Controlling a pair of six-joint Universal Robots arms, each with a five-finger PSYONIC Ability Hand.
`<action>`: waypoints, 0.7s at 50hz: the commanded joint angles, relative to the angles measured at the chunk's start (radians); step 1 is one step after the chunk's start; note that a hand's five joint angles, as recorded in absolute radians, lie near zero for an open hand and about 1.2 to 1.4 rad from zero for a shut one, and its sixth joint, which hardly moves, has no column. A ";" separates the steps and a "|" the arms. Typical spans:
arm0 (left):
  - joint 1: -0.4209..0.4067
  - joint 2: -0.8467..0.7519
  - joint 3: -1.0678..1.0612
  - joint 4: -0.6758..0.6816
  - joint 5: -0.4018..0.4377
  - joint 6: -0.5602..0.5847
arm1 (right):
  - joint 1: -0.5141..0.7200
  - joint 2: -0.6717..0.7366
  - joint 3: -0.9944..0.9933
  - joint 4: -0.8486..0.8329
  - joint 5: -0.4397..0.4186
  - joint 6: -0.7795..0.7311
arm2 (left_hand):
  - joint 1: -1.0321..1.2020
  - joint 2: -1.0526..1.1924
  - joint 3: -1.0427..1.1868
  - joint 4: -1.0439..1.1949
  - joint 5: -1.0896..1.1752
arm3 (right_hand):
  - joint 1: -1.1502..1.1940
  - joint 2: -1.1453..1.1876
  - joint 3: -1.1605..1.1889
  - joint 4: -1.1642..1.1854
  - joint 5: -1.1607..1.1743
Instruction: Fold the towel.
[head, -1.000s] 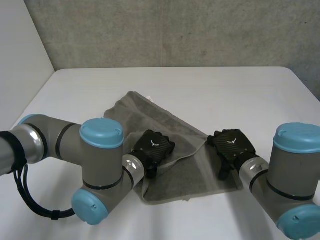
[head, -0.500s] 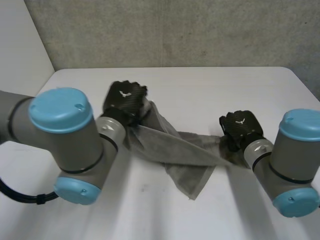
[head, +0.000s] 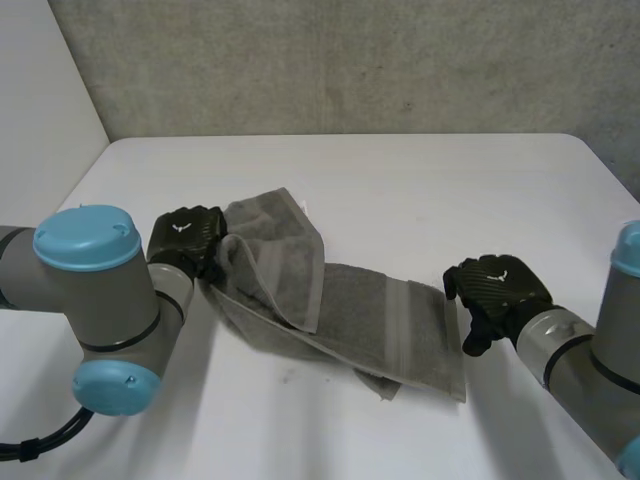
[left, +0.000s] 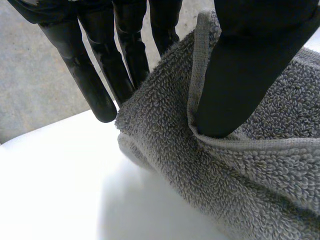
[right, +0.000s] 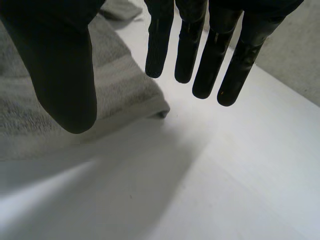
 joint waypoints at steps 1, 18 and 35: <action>-0.003 -0.009 0.040 0.003 0.001 0.009 | 0.003 -0.102 0.026 0.021 -0.030 0.115 | 0.112 0.113 0.111 0.113 0.113 | 0.057 -0.021 -0.012 -0.014 -0.011; -0.003 -0.077 0.123 -0.002 -0.002 0.009 | 0.128 -0.070 0.031 0.116 -0.111 0.222 | 0.117 0.119 0.117 0.118 0.119 | -0.090 -0.169 -0.160 -0.161 -0.158; -0.003 -0.052 0.111 -0.016 -0.009 0.004 | 0.161 0.138 0.003 -0.153 0.057 0.189 | 0.126 0.128 0.126 0.127 0.128 | 0.891 0.812 0.821 0.819 0.823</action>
